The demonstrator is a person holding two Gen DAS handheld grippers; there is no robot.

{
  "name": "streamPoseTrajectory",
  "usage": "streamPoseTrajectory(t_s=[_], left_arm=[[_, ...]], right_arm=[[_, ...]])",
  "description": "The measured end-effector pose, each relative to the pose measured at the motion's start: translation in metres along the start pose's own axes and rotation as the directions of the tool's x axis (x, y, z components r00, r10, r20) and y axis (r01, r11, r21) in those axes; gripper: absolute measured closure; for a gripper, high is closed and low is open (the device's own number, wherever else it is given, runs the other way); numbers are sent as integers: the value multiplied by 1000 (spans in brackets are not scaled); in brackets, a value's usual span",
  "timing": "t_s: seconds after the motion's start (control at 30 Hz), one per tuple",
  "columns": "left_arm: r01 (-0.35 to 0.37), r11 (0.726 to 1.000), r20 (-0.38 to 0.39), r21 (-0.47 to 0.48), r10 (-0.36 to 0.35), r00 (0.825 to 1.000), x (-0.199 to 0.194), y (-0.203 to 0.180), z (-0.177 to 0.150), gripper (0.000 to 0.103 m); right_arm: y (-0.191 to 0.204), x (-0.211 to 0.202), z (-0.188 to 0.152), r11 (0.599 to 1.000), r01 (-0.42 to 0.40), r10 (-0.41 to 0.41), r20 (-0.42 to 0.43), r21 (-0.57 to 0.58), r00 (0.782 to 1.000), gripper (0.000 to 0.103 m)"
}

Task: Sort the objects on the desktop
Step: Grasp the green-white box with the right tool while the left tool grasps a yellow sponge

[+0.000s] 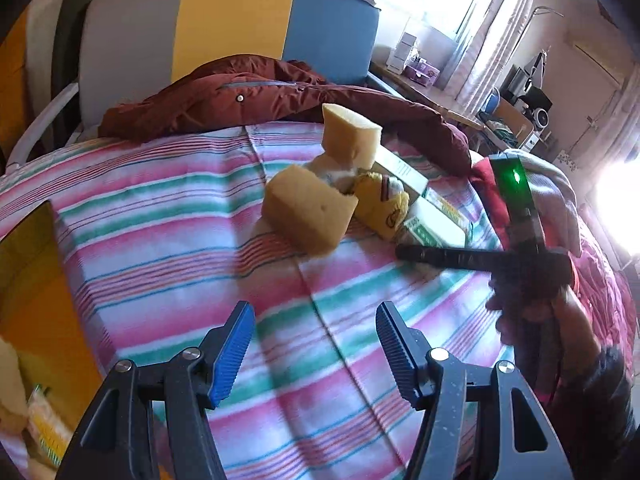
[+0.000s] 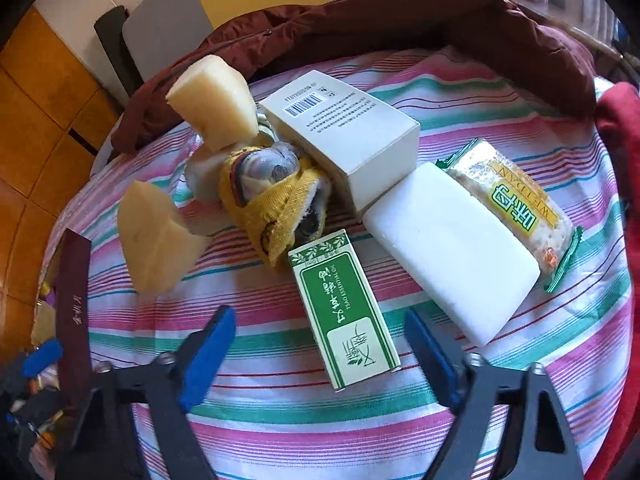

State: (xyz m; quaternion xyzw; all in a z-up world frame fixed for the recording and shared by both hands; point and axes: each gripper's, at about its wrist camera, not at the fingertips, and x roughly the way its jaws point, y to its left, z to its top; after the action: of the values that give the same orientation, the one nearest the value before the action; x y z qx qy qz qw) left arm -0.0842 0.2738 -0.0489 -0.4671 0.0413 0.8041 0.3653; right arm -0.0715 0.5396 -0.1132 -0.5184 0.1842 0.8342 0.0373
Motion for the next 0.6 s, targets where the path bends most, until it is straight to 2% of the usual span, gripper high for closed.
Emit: streamPoseTrajectory(t_s=[0.1, 0.13, 0.2, 0.3, 0.37, 0.6], left_arm=[[-1, 1000, -6, -31, 0, 1000, 12, 1, 14, 29], [10, 999, -11, -49, -10, 1000, 17, 3, 18, 27], [25, 995, -24, -95, -27, 999, 28, 7, 27, 25], [63, 984, -33, -166, -70, 997, 42, 14, 38, 23], [64, 977, -36, -202, -73, 997, 51, 18, 45, 22], [59, 947, -36, -315, -74, 997, 78, 28, 68, 21]], right_arm=[[-1, 0, -1, 1000, 16, -16, -2, -11, 1000, 38], [-2, 0, -1, 1000, 20, -20, -2, -16, 1000, 41], [-1, -1, -2, 999, 29, -29, 0, -32, 1000, 55], [3, -1, -4, 996, 53, -53, -1, -67, 999, 67], [5, -1, -6, 993, 76, -76, 0, -92, 997, 71], [7, -3, -10, 985, 108, -109, 0, -134, 994, 71]])
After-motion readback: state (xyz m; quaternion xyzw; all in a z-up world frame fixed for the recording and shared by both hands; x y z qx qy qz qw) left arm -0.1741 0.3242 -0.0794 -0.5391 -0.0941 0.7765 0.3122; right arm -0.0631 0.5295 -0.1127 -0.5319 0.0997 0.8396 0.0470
